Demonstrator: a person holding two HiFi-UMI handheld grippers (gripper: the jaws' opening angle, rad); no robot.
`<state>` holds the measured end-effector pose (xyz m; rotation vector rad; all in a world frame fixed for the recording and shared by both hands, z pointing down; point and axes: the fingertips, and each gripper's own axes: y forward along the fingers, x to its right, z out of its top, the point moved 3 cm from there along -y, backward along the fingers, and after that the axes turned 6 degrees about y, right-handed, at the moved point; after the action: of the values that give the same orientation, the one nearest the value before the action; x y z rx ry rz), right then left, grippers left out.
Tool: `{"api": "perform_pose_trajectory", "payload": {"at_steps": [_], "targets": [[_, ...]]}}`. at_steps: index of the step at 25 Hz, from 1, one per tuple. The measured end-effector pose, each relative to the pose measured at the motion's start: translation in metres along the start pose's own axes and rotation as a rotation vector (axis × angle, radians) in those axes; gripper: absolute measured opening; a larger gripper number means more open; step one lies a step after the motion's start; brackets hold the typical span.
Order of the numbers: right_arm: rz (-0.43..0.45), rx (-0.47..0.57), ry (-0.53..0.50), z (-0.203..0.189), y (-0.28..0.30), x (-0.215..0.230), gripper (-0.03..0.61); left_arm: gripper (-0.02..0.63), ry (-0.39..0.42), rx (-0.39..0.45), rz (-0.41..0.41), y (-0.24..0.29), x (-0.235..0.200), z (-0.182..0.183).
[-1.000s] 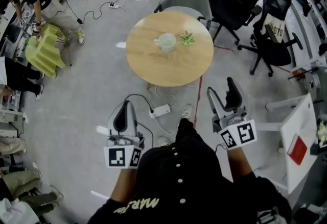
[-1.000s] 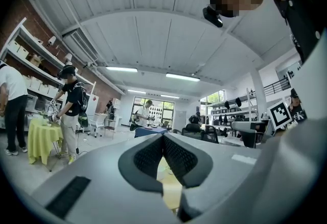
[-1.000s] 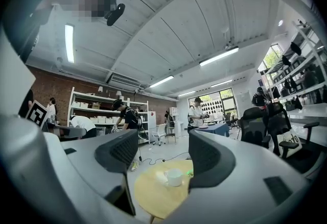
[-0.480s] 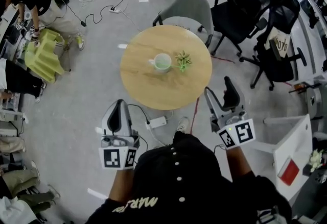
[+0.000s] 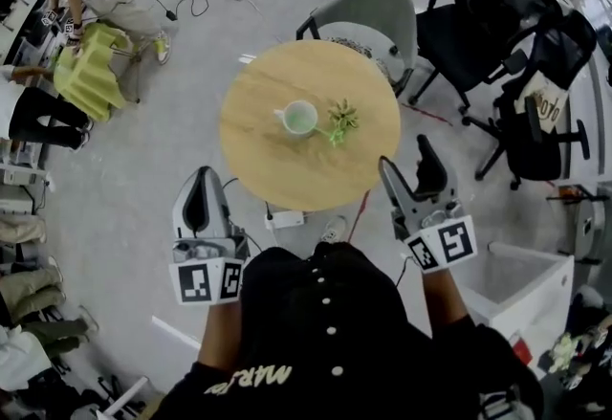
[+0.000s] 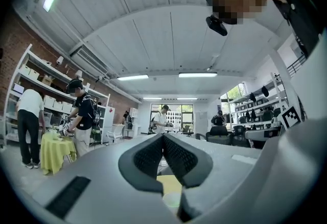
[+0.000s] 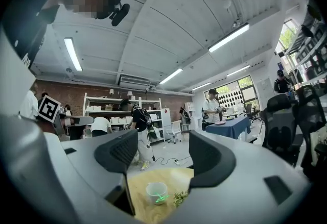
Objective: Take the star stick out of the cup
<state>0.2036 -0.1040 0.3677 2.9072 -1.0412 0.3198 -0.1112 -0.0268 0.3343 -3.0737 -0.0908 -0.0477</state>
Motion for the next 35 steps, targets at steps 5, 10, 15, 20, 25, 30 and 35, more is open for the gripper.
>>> {"api": "perform_pose_trajectory", "payload": {"at_steps": [5,10,15,20,25,30,35], "targets": [[0.005,-0.011,0.024,-0.015,0.008,0.018,0.304,0.003,0.007,-0.042,0.012,0.002,0.007,-0.008],[0.016,-0.051,0.015,-0.038,0.019,0.028,0.304,0.003,0.006,-0.059,0.026,0.006,0.004,-0.017],[0.031,-0.087,-0.008,-0.049,0.037,0.018,0.304,0.003,-0.011,-0.076,0.005,0.018,-0.006,-0.028],[0.039,-0.143,-0.001,-0.062,0.062,0.014,0.302,0.003,-0.015,-0.074,-0.021,0.039,-0.019,-0.027],[0.050,-0.203,-0.001,-0.080,0.089,0.007,0.299,0.003,-0.035,-0.110,-0.026,0.051,-0.040,-0.044],[0.078,-0.266,-0.027,-0.101,0.114,0.002,0.301,0.003,-0.057,-0.136,-0.033,0.066,-0.060,-0.063],[0.081,-0.320,-0.008,-0.131,0.131,0.001,0.305,0.003,-0.086,-0.171,-0.061,0.079,-0.066,-0.084]]}}
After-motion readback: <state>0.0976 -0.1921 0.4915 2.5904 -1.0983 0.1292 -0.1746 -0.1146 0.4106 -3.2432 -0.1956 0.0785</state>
